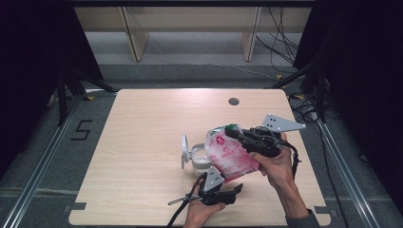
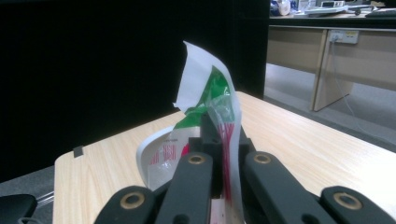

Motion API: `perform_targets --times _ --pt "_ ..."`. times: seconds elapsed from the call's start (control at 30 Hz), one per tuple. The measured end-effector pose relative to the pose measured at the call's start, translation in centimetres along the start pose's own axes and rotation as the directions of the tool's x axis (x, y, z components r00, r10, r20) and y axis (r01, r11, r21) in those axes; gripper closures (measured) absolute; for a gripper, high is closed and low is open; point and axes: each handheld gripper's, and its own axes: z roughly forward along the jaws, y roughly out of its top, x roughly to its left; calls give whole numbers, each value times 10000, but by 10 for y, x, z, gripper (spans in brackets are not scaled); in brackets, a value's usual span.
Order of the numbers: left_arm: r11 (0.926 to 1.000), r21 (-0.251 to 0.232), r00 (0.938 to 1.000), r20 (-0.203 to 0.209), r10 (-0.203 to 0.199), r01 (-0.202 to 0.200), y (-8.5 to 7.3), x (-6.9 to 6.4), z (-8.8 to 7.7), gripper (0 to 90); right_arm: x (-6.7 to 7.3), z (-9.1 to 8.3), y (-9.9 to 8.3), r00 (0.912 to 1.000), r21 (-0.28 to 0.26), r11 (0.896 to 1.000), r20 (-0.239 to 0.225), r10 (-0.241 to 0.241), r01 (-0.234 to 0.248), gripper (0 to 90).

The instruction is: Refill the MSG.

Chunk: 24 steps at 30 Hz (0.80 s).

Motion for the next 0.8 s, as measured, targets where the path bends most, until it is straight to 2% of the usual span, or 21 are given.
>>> perform_targets --times 0.07,0.1,0.17,0.2,0.23,0.27,0.3,0.33,0.37,0.4,0.43,0.47,0.53,0.57,0.63,0.67,0.77,0.8 --pt "10000 15 10000 44 -14 13 -1 2 -2 316 1 0 -1 9999 -14 9999 6 164 -164 900" --pt "9998 -49 9998 96 -169 170 -3 3 -2 314 -1 0 -1 9999 -85 9999 84 -122 122 900" --pt "10000 28 9997 243 -34 33 -4 5 -4 325 -2 -2 -2 9999 -74 9999 84 -109 110 900" --pt "9999 76 9998 175 -112 111 -5 4 -6 329 -3 -4 -3 9997 -102 9999 206 -119 121 900" --pt "9992 -209 9987 375 -338 346 -5 3 -6 328 -5 -4 -3 9993 -79 9998 307 -200 203 900" --pt "9991 -243 9981 514 -331 344 -5 3 -8 328 -3 -6 -4 9995 97 9999 311 92 -95 900" --pt "9995 -217 9987 468 -223 234 -5 3 -9 327 -5 -5 -4 9993 17 10000 365 13 -14 900" --pt "9991 -278 9983 503 -299 313 -4 1 -11 327 -8 -4 -6 9985 -15 9999 529 -161 162 900" --pt "9998 -154 9985 531 -110 118 -4 2 -14 326 -10 -4 -7 9981 -12 9999 597 -113 114 900" --pt "9993 -279 9977 637 -238 256 -4 1 -14 325 -10 -5 -9 9986 83 9996 468 265 -269 900" --pt "9999 -147 9986 528 -47 55 -4 1 -19 325 -13 -4 -10 9985 19 9999 530 134 -135 900" --pt "9999 -130 9986 521 6 1 -4 1 -21 323 -15 -4 -14 9975 66 9992 592 396 -401 900" --pt "9995 -320 9984 559 -21 39 -6 2 -23 320 -19 -3 -17 9979 43 9996 585 278 -281 900" --pt "9998 -184 9985 556 19 -9 -6 3 -25 320 -20 -3 -18 9972 99 9990 604 438 -445 900" --pt "9997 -223 9985 549 61 -49 -8 5 -28 319 -21 -4 -19 9975 67 9993 606 359 -364 900" --pt "9999 -101 9989 443 142 -137 -8 5 -30 317 -20 -5 -23 9970 223 9988 639 432 -447 900" --pt "9997 -200 9992 376 145 -138 -10 8 -34 317 -20 -10 -27 9960 455 9979 783 432 -469 900" --pt "9996 -261 9994 329 135 -126 -10 8 -36 317 -22 -11 -29 9968 414 9982 694 403 -432 900"
